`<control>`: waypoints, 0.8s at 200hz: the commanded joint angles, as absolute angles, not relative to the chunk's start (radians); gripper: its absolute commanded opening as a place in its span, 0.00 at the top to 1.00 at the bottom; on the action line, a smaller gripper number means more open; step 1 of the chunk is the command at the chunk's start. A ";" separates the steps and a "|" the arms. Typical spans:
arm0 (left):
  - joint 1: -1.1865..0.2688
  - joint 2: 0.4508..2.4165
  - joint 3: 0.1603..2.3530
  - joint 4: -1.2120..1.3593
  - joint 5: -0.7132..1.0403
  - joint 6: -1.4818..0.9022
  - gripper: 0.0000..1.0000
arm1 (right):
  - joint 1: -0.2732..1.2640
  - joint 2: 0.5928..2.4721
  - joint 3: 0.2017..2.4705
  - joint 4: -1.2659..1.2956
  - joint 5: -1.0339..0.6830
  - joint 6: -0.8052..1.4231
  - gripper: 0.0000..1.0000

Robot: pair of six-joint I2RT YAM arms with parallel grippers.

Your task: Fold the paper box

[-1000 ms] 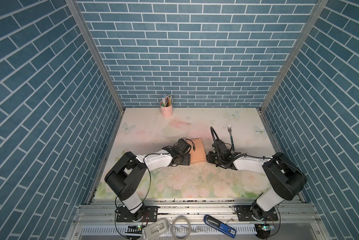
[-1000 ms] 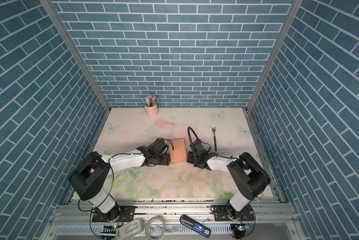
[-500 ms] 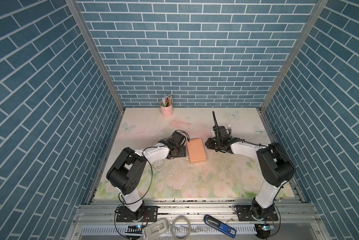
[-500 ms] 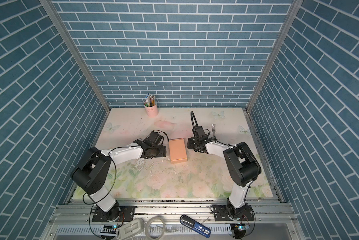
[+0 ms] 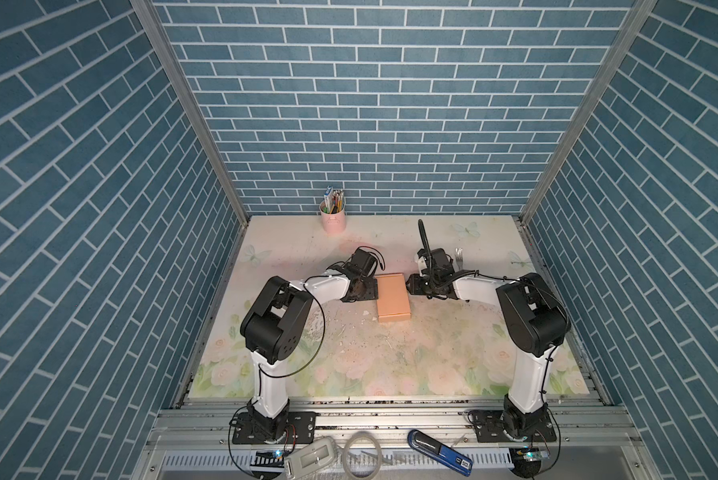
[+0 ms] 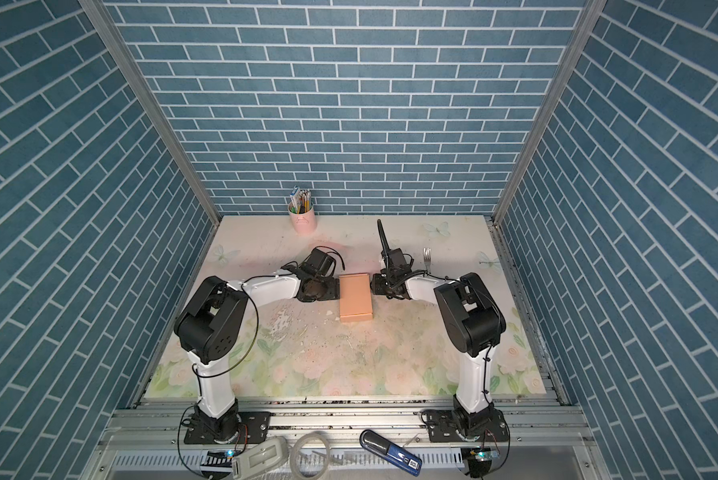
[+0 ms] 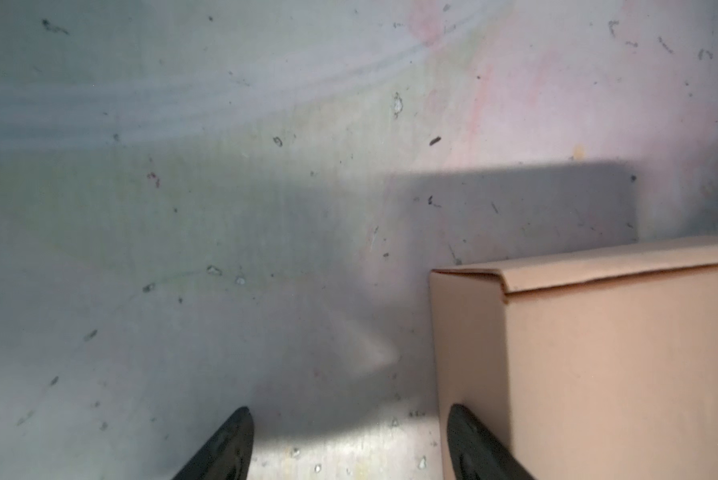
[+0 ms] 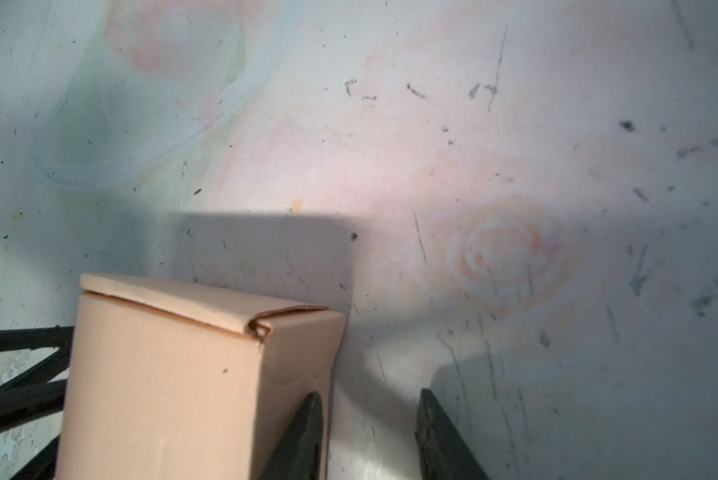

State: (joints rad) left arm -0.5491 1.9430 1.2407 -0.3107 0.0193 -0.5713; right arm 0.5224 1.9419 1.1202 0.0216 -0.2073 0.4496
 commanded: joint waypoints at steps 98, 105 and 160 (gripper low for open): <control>-0.466 1.549 1.260 -0.468 -0.114 -0.395 0.00 | 0.509 1.650 1.262 -0.255 0.172 0.237 0.12; -0.467 1.505 1.258 -0.488 -0.136 -0.379 0.00 | 0.505 1.615 1.263 -0.262 0.175 0.216 0.05; -0.466 1.165 1.220 -0.557 -0.268 -0.245 0.01 | 0.471 1.262 1.206 -0.308 0.236 0.068 0.01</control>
